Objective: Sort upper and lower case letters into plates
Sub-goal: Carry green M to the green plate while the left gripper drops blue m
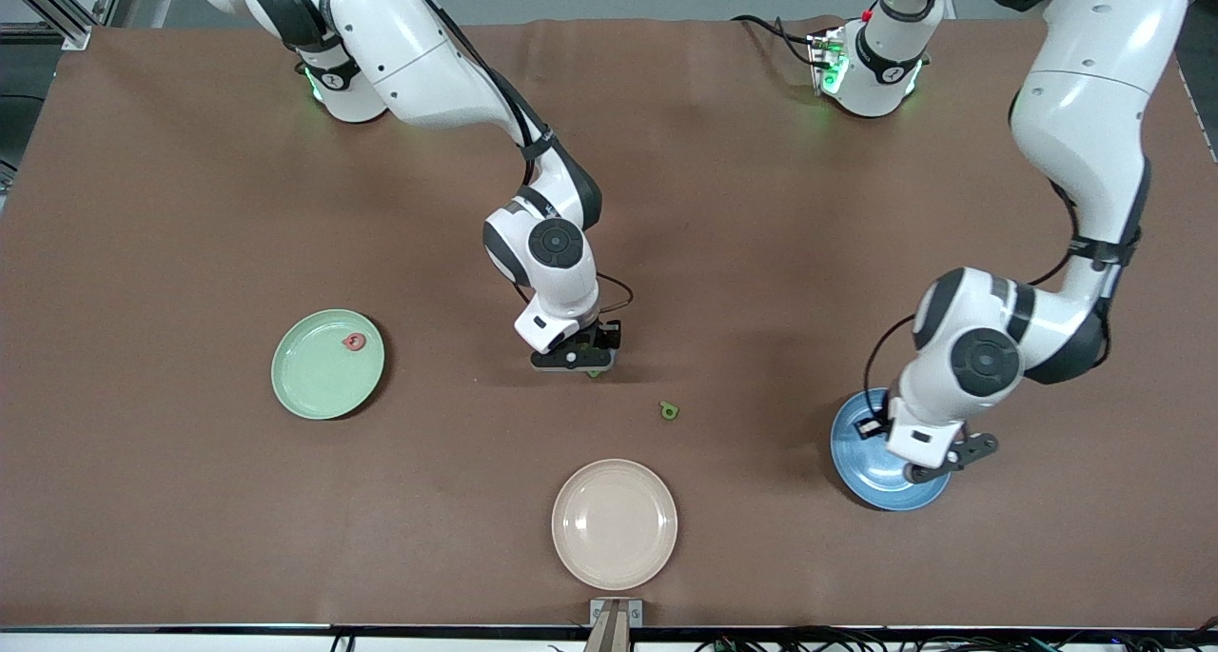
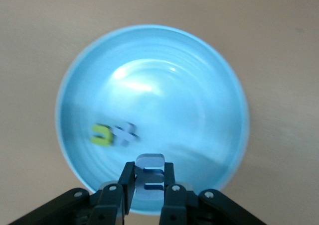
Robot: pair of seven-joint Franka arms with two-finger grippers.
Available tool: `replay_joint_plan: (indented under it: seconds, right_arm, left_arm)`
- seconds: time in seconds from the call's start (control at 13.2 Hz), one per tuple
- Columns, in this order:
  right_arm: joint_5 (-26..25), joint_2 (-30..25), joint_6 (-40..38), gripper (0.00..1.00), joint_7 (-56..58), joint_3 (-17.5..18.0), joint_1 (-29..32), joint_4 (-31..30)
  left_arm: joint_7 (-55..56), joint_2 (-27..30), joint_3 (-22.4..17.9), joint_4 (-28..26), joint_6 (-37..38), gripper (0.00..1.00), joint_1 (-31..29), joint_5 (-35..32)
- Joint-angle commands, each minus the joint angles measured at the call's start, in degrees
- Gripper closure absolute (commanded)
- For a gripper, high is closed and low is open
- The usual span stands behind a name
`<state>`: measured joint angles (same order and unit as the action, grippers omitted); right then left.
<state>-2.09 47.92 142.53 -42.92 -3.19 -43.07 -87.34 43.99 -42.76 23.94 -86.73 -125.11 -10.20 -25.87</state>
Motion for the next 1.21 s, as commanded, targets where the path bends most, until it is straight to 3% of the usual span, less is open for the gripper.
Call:
replay_joint_plan:
  seconds: [0.0,0.08,0.15,0.23,0.38,0.6,0.91,1.13]
  right_arm:
    - [-0.72,0.69,-1.11,0.60,-0.06,0.20,0.53,0.59]
    - [-0.72,0.60,-1.11,0.78,-0.14,0.29,0.53,0.59]
    - [-0.55,0.51,-1.28,0.97,-0.23,0.29,0.62,0.59]
    - [-0.28,0.43,-1.98,1.00,-0.15,0.29,0.71,0.59]
    - [-0.45,-0.54,-4.00,1.00,0.47,0.29,2.28,0.51]
    - [0.42,-6.76,-12.17,1.00,9.83,0.90,8.68,-1.94]
    - [0.86,-17.66,-12.19,1.00,32.14,1.52,21.07,-15.28]
    - [0.86,-21.36,-11.92,1.00,44.64,1.43,28.37,-21.19]
  left_arm:
    - [-0.49,-0.66,0.23,0.07,0.48,0.20,0.27,0.81]
    - [-0.31,-0.40,0.23,0.07,0.48,0.02,0.36,0.91]
    - [-0.05,-0.05,0.50,0.07,0.48,0.00,0.44,0.91]
    - [1.00,0.22,0.85,0.16,0.48,0.00,0.88,0.99]
    - [6.34,0.31,3.73,0.34,0.57,0.00,1.24,0.91]
    - [17.40,-0.39,6.30,1.30,0.57,0.01,3.77,0.99]
    - [25.60,-2.94,5.95,5.77,0.57,0.10,11.15,1.95]
    - [32.53,-6.89,4.99,11.22,0.57,0.18,16.25,5.12]
